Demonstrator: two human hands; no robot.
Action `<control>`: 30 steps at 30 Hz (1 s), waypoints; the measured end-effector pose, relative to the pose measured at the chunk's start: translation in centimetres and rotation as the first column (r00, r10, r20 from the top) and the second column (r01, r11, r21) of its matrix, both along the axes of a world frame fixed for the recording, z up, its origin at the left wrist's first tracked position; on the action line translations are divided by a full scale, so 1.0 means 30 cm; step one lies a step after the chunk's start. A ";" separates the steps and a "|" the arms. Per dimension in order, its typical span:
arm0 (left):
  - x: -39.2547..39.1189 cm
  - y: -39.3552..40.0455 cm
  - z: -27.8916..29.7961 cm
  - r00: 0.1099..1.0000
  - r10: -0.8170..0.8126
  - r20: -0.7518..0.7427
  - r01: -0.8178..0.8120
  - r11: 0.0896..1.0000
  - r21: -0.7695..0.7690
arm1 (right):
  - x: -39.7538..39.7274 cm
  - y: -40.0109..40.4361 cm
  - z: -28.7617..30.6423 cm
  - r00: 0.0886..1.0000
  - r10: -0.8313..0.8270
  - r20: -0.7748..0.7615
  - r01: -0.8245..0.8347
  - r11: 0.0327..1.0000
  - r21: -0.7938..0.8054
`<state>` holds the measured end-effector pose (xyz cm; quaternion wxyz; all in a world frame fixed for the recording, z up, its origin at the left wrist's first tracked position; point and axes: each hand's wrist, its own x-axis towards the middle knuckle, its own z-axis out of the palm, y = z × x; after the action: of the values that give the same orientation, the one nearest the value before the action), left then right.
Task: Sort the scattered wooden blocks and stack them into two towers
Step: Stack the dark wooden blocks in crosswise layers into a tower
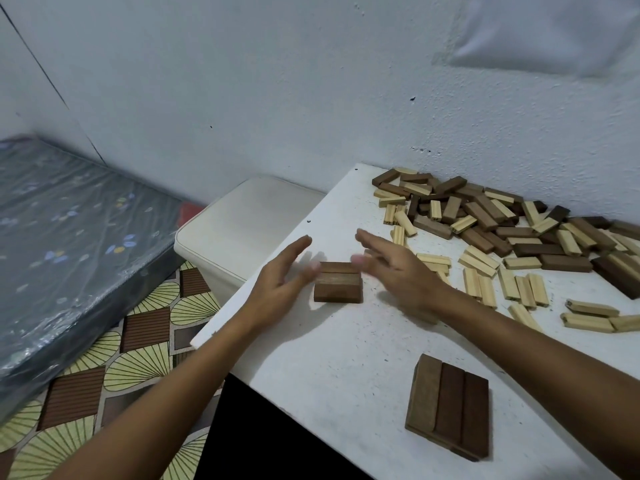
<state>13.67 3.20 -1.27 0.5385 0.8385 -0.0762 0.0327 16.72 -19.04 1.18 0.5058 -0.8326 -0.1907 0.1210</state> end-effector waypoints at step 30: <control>-0.015 -0.207 -0.004 0.971 0.117 -0.210 -0.221 0.783 -0.582 | -0.024 0.188 -0.054 0.916 -0.070 -0.395 0.267 0.841 0.470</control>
<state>13.22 -3.00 -1.39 0.7758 0.6273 0.0578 0.0351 16.00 -13.41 -0.45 0.7445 -0.6437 -0.0442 0.1711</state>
